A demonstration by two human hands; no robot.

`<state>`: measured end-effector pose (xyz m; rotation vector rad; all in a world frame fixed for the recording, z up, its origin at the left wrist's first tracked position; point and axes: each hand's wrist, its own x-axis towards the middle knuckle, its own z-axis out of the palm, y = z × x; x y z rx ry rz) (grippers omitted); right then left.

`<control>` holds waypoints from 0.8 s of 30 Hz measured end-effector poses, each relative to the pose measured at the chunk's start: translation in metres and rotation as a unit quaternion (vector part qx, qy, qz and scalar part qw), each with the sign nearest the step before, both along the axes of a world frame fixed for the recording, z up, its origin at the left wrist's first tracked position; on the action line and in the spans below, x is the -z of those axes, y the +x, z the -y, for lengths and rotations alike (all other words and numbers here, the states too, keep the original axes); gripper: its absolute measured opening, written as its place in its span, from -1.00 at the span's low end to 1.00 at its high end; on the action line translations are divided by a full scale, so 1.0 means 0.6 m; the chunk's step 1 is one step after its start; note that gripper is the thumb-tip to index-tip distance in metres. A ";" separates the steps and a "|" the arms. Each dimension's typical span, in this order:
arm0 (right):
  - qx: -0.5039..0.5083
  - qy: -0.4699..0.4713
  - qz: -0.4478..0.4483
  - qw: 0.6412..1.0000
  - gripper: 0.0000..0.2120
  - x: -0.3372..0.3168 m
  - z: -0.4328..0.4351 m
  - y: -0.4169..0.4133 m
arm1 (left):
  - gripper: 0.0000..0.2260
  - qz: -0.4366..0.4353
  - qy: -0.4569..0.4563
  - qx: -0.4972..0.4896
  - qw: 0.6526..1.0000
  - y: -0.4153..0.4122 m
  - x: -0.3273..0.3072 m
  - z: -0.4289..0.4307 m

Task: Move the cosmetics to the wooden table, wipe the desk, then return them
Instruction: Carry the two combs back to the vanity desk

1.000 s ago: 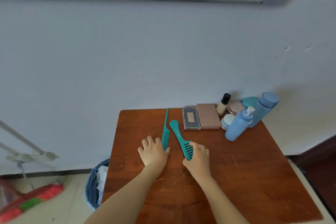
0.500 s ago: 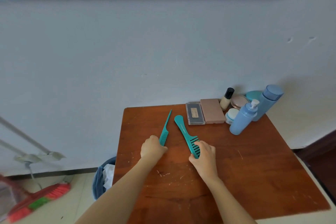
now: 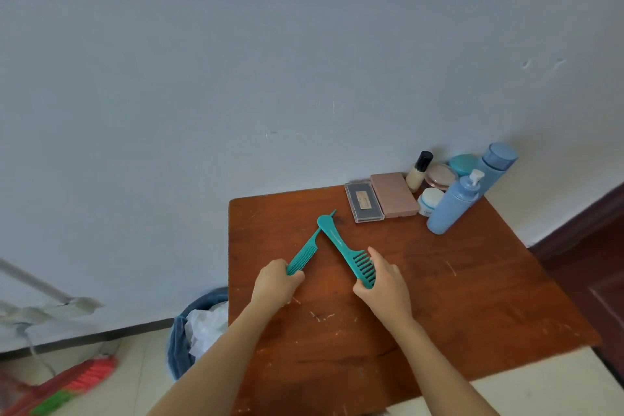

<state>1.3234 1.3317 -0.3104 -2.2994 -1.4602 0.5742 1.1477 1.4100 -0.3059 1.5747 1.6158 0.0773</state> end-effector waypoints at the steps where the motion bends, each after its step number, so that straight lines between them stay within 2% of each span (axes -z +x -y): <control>1: 0.006 0.000 -0.007 1.000 -0.32 -0.003 0.003 -0.009 | -0.69 0.000 0.016 0.018 1.000 -0.007 0.003 0.002; 7: 0.132 0.033 -0.049 0.989 -0.35 -0.017 0.038 -0.090 | -0.71 0.061 0.039 0.093 0.993 -0.076 -0.003 0.009; 10: 0.222 0.047 -0.069 0.971 -0.38 -0.019 0.063 -0.149 | -0.71 0.092 0.045 0.107 0.989 -0.126 -0.009 0.010; 13: 0.271 0.061 -0.092 0.956 -0.35 -0.023 0.096 -0.207 | -0.74 0.129 0.073 0.127 0.981 -0.165 -0.008 0.021; 17: 0.341 0.067 -0.071 0.935 -0.30 -0.043 0.166 -0.270 | -0.78 0.156 0.081 0.171 0.969 -0.180 -0.012 0.064; 22: 0.429 0.080 -0.014 0.900 -0.50 -0.072 0.293 -0.311 | -0.73 0.195 0.072 0.283 0.936 -0.154 -0.029 0.148; 24: 0.474 0.079 -0.012 0.877 -0.53 -0.082 0.346 -0.331 | -0.73 0.213 0.067 0.324 0.919 -0.146 -0.037 0.192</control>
